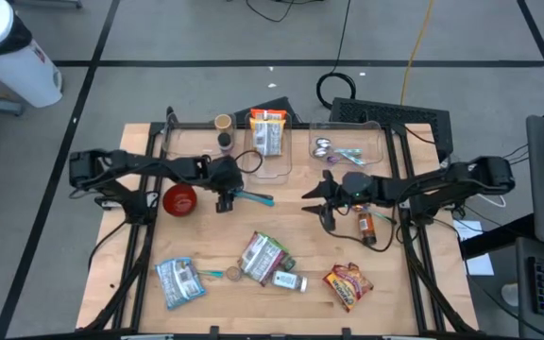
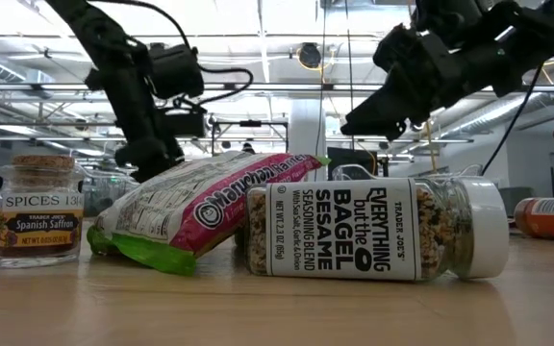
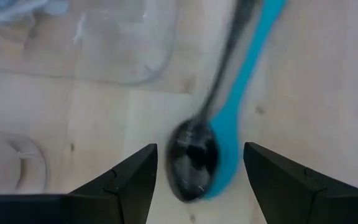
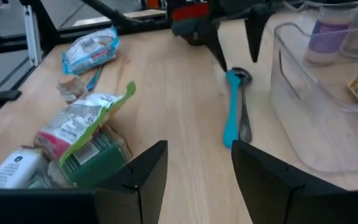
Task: Pick & Place Food Item
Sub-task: Put the black spoon into the right transparent bin
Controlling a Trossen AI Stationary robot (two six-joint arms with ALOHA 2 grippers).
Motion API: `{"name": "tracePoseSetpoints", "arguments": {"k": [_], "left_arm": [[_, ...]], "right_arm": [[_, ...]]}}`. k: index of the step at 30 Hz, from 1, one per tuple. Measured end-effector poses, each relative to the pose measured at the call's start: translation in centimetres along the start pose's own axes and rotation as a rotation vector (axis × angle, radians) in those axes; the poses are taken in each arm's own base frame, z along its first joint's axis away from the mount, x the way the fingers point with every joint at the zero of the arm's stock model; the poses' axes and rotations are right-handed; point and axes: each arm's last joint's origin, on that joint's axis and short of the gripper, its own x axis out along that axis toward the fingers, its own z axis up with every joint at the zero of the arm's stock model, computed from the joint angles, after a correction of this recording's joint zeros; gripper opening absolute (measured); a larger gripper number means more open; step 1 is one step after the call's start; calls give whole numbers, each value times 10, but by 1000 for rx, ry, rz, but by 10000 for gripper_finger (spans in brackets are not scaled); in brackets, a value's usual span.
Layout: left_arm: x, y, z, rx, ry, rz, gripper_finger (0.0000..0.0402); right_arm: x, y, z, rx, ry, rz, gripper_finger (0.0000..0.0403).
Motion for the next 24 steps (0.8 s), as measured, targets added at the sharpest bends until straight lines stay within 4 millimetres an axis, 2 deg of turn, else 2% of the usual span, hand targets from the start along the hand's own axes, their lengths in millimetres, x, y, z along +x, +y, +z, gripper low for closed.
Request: {"name": "tracePoseSetpoints", "arguments": {"k": [10,15,19,24], "left_arm": [[24,16,-4,-80,15,-47,248],[24,18,-8,-121,41,-84,239],[23,17,-10,-129,60,-92,202],[23,11,-9,-119,62,-116,133]], "right_arm": [[1,-1,0,-70,-4,-3,174],[1,-1,-1,-80,3,-5,174],[1,-1,-1,-89,1,-4,174],[1,-2,-1,-102,1,-24,174]]}}
